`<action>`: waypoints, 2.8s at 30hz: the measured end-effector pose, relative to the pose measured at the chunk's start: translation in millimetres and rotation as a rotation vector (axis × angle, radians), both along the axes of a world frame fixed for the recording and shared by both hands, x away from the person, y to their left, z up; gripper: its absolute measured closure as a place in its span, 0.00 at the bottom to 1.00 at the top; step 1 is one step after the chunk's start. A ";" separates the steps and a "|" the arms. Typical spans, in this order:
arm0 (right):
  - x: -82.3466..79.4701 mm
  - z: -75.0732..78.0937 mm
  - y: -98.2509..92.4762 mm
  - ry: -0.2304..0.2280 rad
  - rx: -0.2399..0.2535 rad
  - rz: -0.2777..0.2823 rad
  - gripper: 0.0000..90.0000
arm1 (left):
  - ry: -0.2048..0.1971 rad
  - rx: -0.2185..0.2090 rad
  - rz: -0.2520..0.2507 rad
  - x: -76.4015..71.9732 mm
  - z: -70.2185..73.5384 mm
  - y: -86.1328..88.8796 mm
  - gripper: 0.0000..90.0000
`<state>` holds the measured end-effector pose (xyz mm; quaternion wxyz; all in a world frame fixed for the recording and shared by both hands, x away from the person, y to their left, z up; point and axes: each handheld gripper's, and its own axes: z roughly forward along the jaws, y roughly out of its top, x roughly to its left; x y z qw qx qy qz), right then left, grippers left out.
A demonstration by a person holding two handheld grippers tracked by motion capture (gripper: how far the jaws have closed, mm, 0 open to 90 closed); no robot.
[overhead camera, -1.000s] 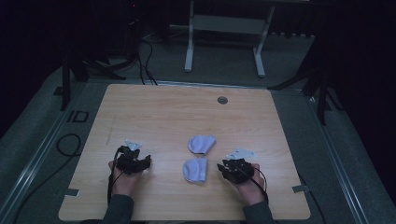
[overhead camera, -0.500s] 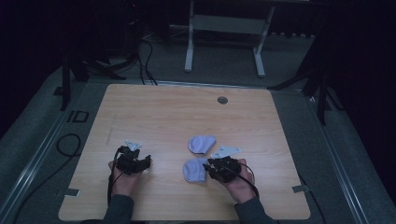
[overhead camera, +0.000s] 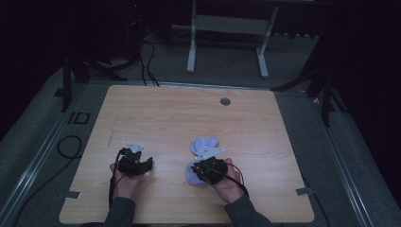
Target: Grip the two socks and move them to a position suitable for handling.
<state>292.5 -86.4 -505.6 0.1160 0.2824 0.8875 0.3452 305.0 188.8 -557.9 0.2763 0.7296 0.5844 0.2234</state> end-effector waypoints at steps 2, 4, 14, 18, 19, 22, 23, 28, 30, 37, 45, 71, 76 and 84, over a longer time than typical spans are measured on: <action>0.2 -2.4 4.9 0.001 -0.005 0.009 0.95 | 0.000 0.000 0.000 0.0 0.0 0.0 0.45; 1.4 -5.9 10.2 0.008 -0.014 0.017 0.97 | 0.000 0.000 -0.001 0.0 0.0 0.0 0.45; 12.9 -28.4 30.1 0.069 -0.061 0.029 0.96 | -0.001 0.000 -0.001 0.0 -0.1 0.2 0.44; 17.6 -37.2 32.9 0.111 -0.079 0.038 0.90 | 0.000 -0.001 -0.001 0.1 -0.1 0.3 0.44; 17.9 -39.1 33.5 0.115 -0.079 0.035 0.90 | -0.001 -0.001 -0.001 0.1 -0.2 0.3 0.44; 19.8 -38.8 32.9 0.137 -0.069 0.036 0.88 | -0.001 0.000 -0.001 0.1 -0.1 0.3 0.44; 20.1 -38.8 32.8 0.140 -0.069 0.036 0.89 | 0.000 0.000 -0.001 0.0 -0.1 0.4 0.44; 24.8 -38.9 31.7 0.149 -0.072 0.029 0.99 | -0.001 0.000 0.000 -0.1 -0.2 0.2 0.44; 26.0 -39.0 30.4 0.159 -0.062 0.033 1.00 | 0.000 0.001 -0.001 0.0 -0.1 0.2 0.44; 20.0 -29.8 25.8 0.134 -0.020 0.026 1.00 | -0.001 0.000 -0.001 0.0 -0.2 0.2 0.44; 14.6 -12.3 7.9 0.121 0.058 0.019 0.99 | 0.000 0.001 0.000 -0.1 -0.1 -0.1 0.44; -13.8 -4.6 -85.2 0.061 0.083 -0.150 0.98 | -0.002 0.000 0.000 -0.5 -0.4 -0.1 0.44; -17.4 -6.2 -101.3 0.054 0.033 -0.203 0.97 | -0.003 0.000 0.001 -0.5 -0.4 -0.2 0.44; -18.7 -20.5 -111.5 0.092 -0.046 -0.236 0.96 | -0.006 -0.001 0.002 -0.7 -0.7 -0.5 0.44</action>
